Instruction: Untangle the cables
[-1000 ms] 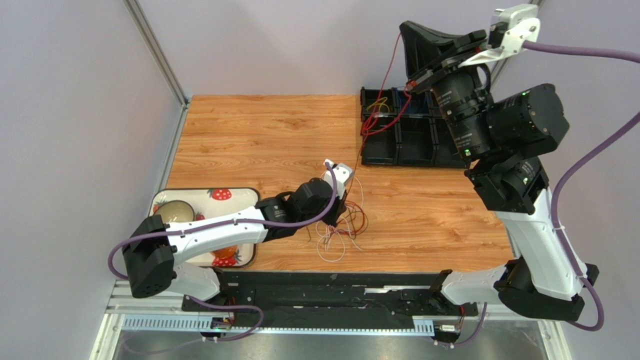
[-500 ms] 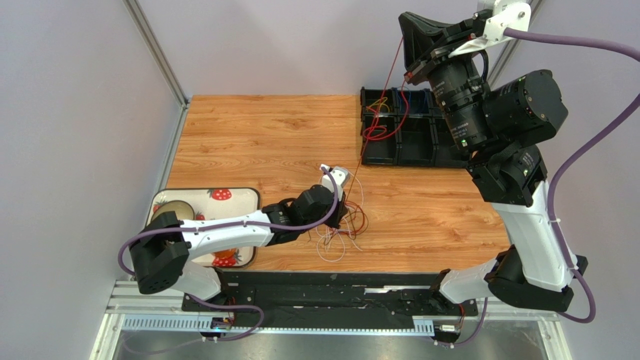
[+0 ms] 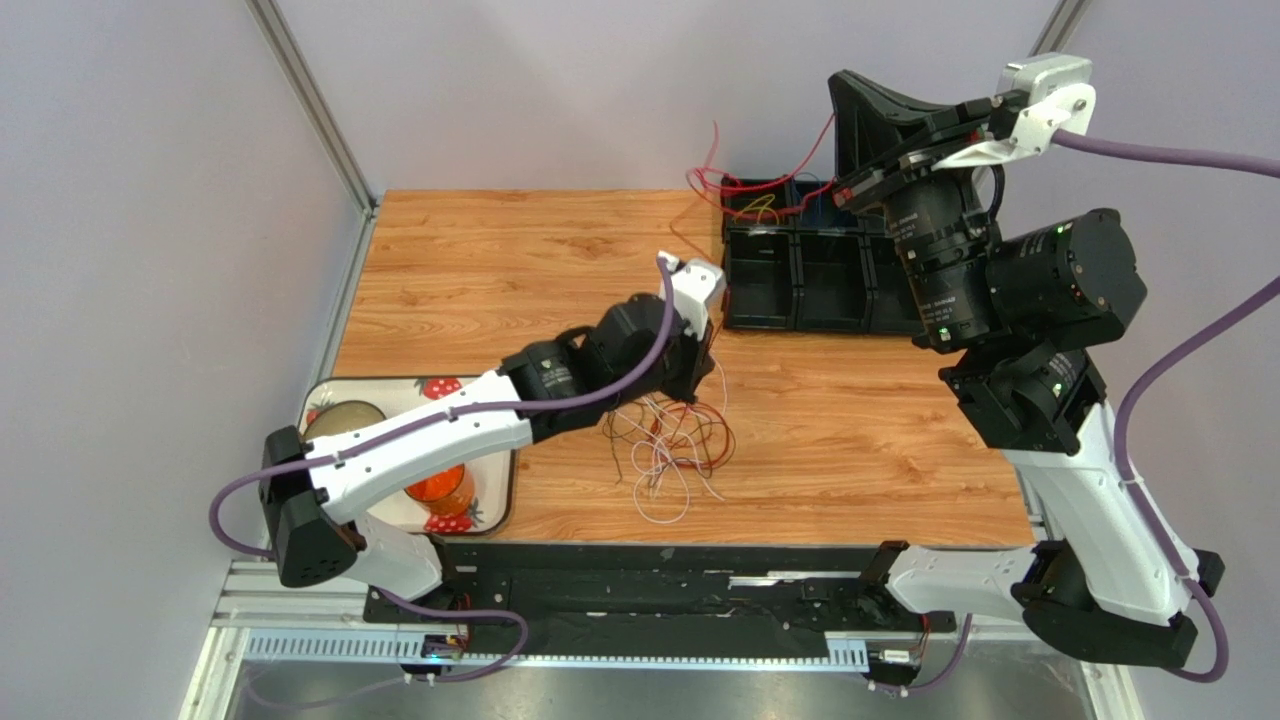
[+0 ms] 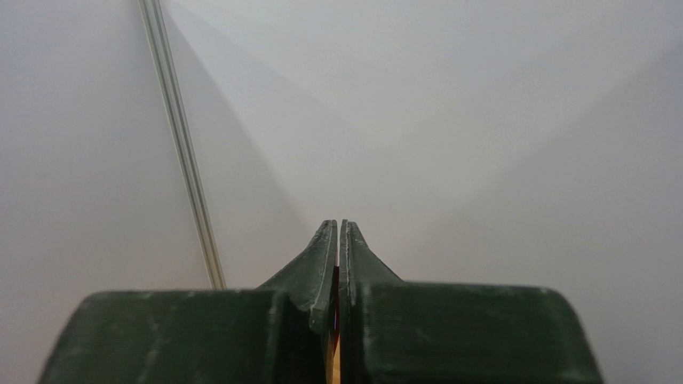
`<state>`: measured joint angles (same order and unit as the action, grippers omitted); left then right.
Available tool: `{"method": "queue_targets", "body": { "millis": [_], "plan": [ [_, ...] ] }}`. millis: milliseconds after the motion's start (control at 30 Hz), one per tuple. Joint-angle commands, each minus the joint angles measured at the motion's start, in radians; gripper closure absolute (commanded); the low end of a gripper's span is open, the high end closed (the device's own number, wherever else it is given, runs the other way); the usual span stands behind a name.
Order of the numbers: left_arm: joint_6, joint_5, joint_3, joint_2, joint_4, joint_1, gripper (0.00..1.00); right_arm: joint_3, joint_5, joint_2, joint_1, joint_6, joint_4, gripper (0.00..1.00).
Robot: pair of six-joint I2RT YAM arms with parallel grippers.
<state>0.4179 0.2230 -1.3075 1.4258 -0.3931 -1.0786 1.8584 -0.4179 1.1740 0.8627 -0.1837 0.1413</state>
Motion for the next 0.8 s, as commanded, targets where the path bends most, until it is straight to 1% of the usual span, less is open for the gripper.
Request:
{"method": "queue_targets", "body": {
  "millis": [0,267,433,633,767],
  "plan": [
    [-0.085,0.016,-0.211,-0.042,-0.133,-0.004,1.0,-0.082,-0.03,-0.028,0.001,0.062,-0.042,1.0],
    [-0.139,0.016,-0.392,-0.044,-0.155,-0.003,1.0,-0.235,-0.05,-0.086,0.001,0.153,-0.019,1.0],
    [-0.169,0.019,-0.46,-0.024,-0.139,0.002,1.0,-0.344,-0.065,-0.114,0.001,0.23,0.001,1.0],
    [-0.136,-0.071,-0.492,0.047,-0.098,0.066,1.0,-0.416,-0.169,-0.108,0.001,0.263,0.026,1.0],
    [-0.117,-0.111,-0.532,0.122,-0.084,0.098,1.0,-0.419,-0.232,-0.074,-0.008,0.282,0.047,1.0]
  ]
}}
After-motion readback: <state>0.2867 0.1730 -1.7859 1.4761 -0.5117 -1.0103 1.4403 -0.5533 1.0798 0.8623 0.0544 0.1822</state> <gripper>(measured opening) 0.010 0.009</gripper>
